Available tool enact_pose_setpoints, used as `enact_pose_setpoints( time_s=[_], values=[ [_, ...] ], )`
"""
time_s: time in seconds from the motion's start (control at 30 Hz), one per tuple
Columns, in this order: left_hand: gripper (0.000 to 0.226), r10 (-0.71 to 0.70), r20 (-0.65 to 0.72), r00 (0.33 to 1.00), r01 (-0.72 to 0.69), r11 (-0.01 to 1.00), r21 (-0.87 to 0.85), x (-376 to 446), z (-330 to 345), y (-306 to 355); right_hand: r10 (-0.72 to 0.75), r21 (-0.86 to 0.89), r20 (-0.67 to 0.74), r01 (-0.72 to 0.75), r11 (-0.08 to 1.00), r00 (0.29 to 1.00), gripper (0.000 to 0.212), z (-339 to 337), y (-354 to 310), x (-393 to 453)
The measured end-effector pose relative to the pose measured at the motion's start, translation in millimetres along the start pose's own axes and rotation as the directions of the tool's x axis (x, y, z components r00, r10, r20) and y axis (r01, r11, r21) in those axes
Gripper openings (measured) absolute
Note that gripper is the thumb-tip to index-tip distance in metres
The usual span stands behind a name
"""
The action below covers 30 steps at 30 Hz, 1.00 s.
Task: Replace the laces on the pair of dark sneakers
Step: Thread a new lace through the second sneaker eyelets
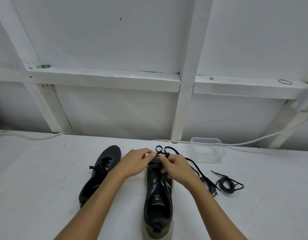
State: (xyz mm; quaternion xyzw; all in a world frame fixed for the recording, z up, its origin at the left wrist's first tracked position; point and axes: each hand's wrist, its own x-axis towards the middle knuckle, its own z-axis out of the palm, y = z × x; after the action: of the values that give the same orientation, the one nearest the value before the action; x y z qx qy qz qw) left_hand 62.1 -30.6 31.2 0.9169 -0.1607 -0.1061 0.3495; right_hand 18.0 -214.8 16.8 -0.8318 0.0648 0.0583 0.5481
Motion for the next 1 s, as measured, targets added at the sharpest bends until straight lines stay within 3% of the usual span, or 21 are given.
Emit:
enact_pose_setpoints(
  time_s=[0.07, 0.13, 0.23, 0.3, 0.33, 0.4, 0.43, 0.47, 0.5, 0.53, 0.6, 0.67, 0.73, 0.83, 0.87, 0.9, 1.0],
  values=[
    [0.029, -0.02, 0.029, 0.999, 0.017, 0.996, 0.087, -3, -10, -9, 0.049, 0.211, -0.088, -0.03, 0.977, 0.995, 0.027, -9, 1, -5],
    [0.034, -0.035, 0.054, 0.998, 0.029, 0.993, 0.113, -9, -24, -19, 0.129, 0.469, -0.129, -0.054, 0.881, 0.983, 0.029, -21, 3, -7],
    [0.036, -0.051, 0.027, 0.998, 0.047, 0.988, 0.146, -17, -45, -31, 0.179, 0.817, -0.171, 0.038, 0.576, 0.969, 0.037, -43, 8, -10],
    [0.036, -0.062, -0.021, 0.998, 0.065, 0.988, 0.143, -23, -56, -36, 0.19, 0.876, -0.273, 0.162, 0.455, 0.943, 0.031, -56, 12, -12],
    [0.036, -0.064, -0.041, 0.997, 0.069, 0.99, 0.127, -25, -60, -38, 0.216, 0.86, -0.321, 0.188, 0.474, 0.922, 0.024, -61, 16, -14],
    [0.034, -0.055, -0.055, 0.997, 0.059, 0.997, 0.059, -29, -64, -39, 0.301, 0.702, -0.391, 0.07, 0.709, 0.87, 0.016, -68, 25, -18],
    [0.032, -0.048, -0.05, 0.998, 0.048, 0.999, 0.003, -31, -64, -38, 0.312, 0.493, -0.397, -0.086, 0.866, 0.863, 0.022, -69, 29, -21],
    [0.029, -0.04, -0.04, 0.998, 0.037, 0.997, -0.061, -32, -64, -36, 0.3, 0.179, -0.363, -0.25, 0.952, 0.882, 0.033, -68, 33, -23],
    [0.027, -0.028, -0.029, 0.999, 0.024, 0.993, -0.117, -33, -62, -33, 0.298, -0.158, -0.308, -0.358, 0.92, 0.903, 0.046, -66, 35, -26],
    [0.026, -0.009, -0.021, 1.0, 0.006, 0.987, -0.158, -33, -60, -29, 0.31, -0.43, -0.262, -0.398, 0.81, 0.914, 0.054, -63, 34, -29],
    [0.025, 0.028, -0.014, 0.999, -0.031, 0.979, -0.201, -33, -54, -20, 0.306, -0.649, -0.219, -0.373, 0.663, 0.926, 0.054, -55, 27, -33],
    [0.027, 0.064, -0.009, 0.998, -0.064, 0.974, -0.217, -31, -50, -12, 0.187, -0.66, -0.167, -0.251, 0.708, 0.968, 0.046, -48, 17, -33],
    [0.024, 0.103, 0.003, 0.995, -0.1, 0.971, -0.216, -29, -47, -4, -0.023, -0.511, -0.073, -0.018, 0.859, 0.997, 0.03, -37, -1, -33],
    [0.022, 0.149, 0.022, 0.989, -0.142, 0.969, -0.203, -27, -46, 10, -0.276, -0.334, 0.115, 0.299, 0.894, 0.954, 0.029, -18, -26, -26],
    [0.022, 0.164, 0.029, 0.986, -0.155, 0.968, -0.195, -27, -47, 15, -0.319, -0.321, 0.154, 0.353, 0.879, 0.935, 0.018, -14, -30, -23],
    [0.022, 0.172, 0.033, 0.985, -0.164, 0.97, -0.181, -26, -48, 17, -0.33, -0.309, 0.161, 0.366, 0.878, 0.93, 0.008, -10, -33, -18],
    [0.024, 0.131, 0.02, 0.991, -0.128, 0.986, -0.106, -28, -56, 15, -0.257, -0.224, -0.016, 0.247, 0.943, 0.966, 0.02, -11, -27, -1]
  ],
)
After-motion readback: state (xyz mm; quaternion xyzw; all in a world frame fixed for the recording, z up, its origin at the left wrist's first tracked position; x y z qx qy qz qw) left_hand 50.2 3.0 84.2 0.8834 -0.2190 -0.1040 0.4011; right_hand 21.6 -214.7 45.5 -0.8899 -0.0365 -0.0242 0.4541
